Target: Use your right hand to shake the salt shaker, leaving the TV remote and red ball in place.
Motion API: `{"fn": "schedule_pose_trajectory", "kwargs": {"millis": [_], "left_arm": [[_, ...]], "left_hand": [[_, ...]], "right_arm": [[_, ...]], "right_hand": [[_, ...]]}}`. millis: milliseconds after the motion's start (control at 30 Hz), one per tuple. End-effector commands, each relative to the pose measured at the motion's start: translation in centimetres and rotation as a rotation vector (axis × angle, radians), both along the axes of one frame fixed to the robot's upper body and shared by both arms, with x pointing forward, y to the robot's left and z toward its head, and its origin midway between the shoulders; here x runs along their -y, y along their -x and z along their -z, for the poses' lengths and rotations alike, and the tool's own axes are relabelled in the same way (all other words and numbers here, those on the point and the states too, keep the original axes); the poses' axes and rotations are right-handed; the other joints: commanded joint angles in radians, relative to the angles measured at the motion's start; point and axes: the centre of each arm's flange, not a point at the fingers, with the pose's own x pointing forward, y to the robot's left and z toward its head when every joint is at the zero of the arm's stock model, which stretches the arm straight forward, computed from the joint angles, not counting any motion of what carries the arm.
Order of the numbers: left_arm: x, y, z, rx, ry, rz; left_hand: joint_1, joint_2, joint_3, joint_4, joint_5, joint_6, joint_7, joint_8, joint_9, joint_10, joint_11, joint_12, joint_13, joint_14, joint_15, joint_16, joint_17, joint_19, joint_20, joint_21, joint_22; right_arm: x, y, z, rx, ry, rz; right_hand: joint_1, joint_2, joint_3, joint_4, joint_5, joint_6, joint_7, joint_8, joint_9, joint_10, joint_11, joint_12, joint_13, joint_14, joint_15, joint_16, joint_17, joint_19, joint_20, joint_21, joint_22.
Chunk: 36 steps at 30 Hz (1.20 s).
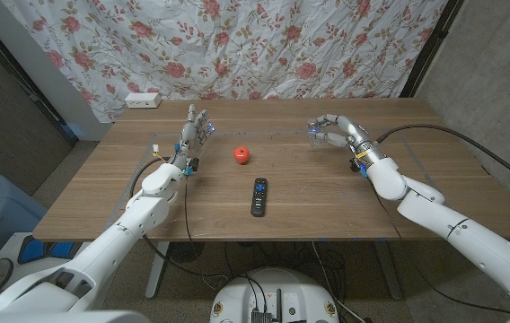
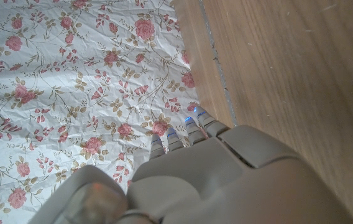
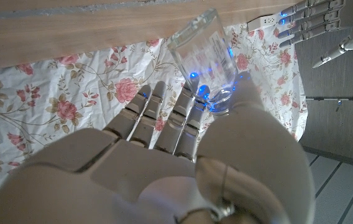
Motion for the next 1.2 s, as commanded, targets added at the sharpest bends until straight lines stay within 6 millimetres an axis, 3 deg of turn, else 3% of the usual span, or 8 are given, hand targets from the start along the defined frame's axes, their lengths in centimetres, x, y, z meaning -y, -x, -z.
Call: {"fn": "schedule_pose_trajectory", "kwargs": {"millis": [33, 433, 1200], "left_arm": [[0.0, 0.0, 0.0, 0.000, 0.000, 0.000], [0.0, 0.0, 0.0, 0.000, 0.000, 0.000], [0.0, 0.0, 0.0, 0.000, 0.000, 0.000]], "left_hand": [[0.000, 0.102, 0.001, 0.008, 0.006, 0.000, -0.007, 0.004, 0.006, 0.000, -0.005, 0.007, 0.004, 0.001, -0.105, 0.005, 0.006, 0.011, -0.023, 0.005, 0.005], [0.000, 0.102, 0.000, 0.008, 0.006, 0.000, -0.006, 0.004, 0.006, 0.001, -0.004, 0.008, 0.004, 0.001, -0.105, 0.005, 0.006, 0.010, -0.023, 0.005, 0.005], [0.000, 0.102, 0.001, 0.008, 0.006, 0.000, -0.007, 0.004, 0.006, 0.001, -0.005, 0.008, 0.004, 0.000, -0.106, 0.005, 0.006, 0.010, -0.024, 0.004, 0.005]], "right_arm": [[0.0, 1.0, -1.3, 0.073, 0.120, 0.078], [-0.2, 1.7, -2.0, 0.179, 0.188, 0.146], [-0.1, 2.0, -1.5, 0.393, 0.248, 0.234]], "right_hand": [[0.047, 0.040, 0.011, 0.005, 0.003, 0.054, -0.047, 0.010, 0.003, 0.047, -0.034, 0.007, 0.005, 0.011, -0.156, 0.010, 0.003, 0.014, -0.064, 0.005, 0.005], [0.050, 0.038, 0.011, 0.005, 0.001, 0.058, -0.047, 0.013, 0.002, 0.052, -0.034, 0.007, 0.010, 0.024, -0.156, 0.013, 0.004, 0.023, -0.062, 0.005, 0.005], [0.057, 0.037, 0.013, 0.003, -0.001, 0.058, -0.047, 0.014, -0.001, 0.055, -0.034, 0.006, 0.015, 0.040, -0.158, 0.018, 0.005, 0.028, -0.067, 0.003, 0.005]]}}
